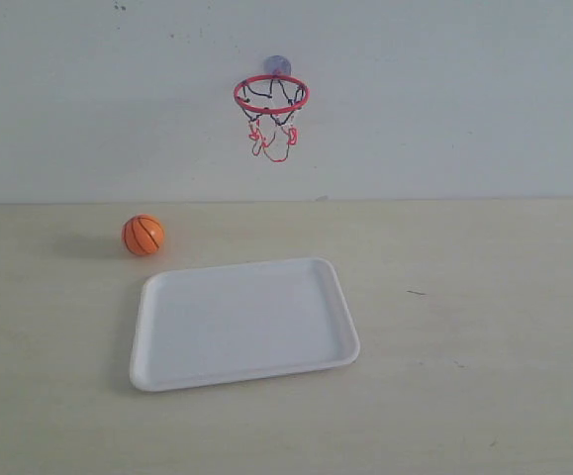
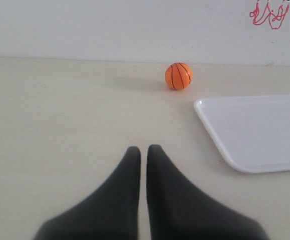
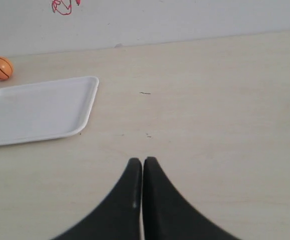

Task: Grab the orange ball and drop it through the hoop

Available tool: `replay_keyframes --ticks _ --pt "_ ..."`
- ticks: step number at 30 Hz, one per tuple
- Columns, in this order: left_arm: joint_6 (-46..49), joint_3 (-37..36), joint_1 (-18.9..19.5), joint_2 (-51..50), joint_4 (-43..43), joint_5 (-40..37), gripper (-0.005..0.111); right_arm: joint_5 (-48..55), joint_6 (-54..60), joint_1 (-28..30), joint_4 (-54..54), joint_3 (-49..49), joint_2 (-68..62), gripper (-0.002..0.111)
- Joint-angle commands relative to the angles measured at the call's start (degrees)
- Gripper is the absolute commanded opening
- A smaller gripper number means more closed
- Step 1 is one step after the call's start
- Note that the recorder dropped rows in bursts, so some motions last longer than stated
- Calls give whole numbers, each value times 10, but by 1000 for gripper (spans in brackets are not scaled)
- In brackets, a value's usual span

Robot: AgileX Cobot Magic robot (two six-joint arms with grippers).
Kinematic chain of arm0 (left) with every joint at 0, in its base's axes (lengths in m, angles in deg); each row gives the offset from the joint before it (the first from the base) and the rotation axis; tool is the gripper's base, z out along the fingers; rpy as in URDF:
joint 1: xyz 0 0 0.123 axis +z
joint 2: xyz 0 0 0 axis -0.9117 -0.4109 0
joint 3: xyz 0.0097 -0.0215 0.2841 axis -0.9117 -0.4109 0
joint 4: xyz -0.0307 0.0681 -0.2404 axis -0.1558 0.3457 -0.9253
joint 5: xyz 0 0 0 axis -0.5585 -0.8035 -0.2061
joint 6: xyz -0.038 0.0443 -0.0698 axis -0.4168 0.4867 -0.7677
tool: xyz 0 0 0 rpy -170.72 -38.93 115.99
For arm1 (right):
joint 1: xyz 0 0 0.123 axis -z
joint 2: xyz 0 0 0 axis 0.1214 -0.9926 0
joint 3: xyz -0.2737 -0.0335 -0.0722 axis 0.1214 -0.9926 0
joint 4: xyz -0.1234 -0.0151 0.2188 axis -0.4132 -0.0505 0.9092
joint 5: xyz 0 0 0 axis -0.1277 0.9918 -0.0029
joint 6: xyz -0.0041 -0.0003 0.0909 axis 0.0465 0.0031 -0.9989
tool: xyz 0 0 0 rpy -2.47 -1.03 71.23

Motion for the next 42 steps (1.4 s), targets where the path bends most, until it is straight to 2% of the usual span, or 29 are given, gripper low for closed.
replay_keyframes --ticks 1,14,27,42 --pt "-3 -2 0 2 -3 -1 4 -8 -28 -21 -3 1 2 0" --pt "-3 -2 0 2 -3 -1 4 -12 -12 -26 -5 1 2 0" --pt "-3 -2 0 2 -3 -1 4 -15 -32 -26 -116 1 2 0" --pt "-3 -2 0 2 -3 -1 4 -14 -32 -26 -117 1 2 0"
